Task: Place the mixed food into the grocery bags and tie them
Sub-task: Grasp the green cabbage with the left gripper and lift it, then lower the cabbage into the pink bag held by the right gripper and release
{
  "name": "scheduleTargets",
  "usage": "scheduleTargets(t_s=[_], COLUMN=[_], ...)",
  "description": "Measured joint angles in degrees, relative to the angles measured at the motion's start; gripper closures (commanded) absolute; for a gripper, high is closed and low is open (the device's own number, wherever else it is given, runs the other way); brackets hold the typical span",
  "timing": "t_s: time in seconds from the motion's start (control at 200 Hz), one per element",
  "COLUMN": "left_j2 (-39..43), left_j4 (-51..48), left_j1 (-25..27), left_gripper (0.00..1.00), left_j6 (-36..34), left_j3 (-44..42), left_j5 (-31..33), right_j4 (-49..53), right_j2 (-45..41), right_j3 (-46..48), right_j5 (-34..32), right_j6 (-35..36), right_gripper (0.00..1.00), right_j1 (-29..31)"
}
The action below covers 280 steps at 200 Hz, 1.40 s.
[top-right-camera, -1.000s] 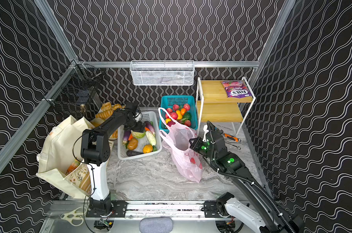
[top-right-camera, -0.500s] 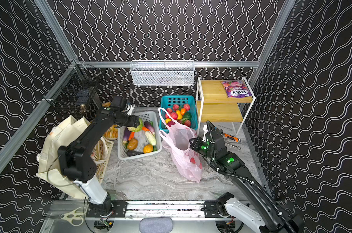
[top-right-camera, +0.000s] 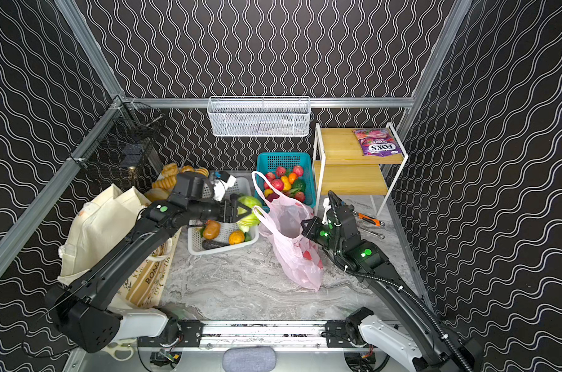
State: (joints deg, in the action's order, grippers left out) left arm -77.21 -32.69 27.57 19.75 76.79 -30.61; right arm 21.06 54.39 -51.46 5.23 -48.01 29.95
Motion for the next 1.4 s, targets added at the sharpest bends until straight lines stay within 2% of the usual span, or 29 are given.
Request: scheduleTargets(t_s=[0.145,0.28,0.481,0.611,0.776,1.096,1.331,1.401], left_j2=[-1.6,-3.4,-4.7,-6.1,-10.4,-12.1,-13.4,-13.4], left_j4=[2.2,7.4,11.3,14.1,11.5,9.0,10.4,10.9], left_j1=[5.4,6.4,7.3,7.5,10.3,11.1,11.1,11.1], left_gripper=[0.36,0.33,0.31,0.30,0.22,0.04,0.03,0.06], left_j6=[0.7,4.3,5.6,6.0,3.6,1.1,1.6,2.6], left_j3=[0.0,-1.4,-0.5,-1.9,1.9,3.9,4.2,4.2], left_j5=[-1.8,0.3,6.2,4.2,0.0,3.2,2.1,1.8], right_j4=[-0.2,-1.7,-3.8,-4.9,-5.3,-5.6,-5.6,-5.6], right_j2=[0.0,-0.7,-1.7,-1.6,-1.8,-5.4,-5.6,-6.0], right_j3=[0.0,0.7,1.6,1.6,1.6,1.8,2.2,3.0], right_j5=[0.5,2.2,5.8,7.3,7.5,4.4,4.3,4.0], right_j6=[0.0,0.8,3.7,5.1,5.2,3.8,2.5,1.8], right_gripper=[1.00,1.00,1.00,1.00,1.00,1.00,1.00,1.00], right_j1=[0.0,0.0,0.0,0.0,0.0,0.0,0.0,-0.1])
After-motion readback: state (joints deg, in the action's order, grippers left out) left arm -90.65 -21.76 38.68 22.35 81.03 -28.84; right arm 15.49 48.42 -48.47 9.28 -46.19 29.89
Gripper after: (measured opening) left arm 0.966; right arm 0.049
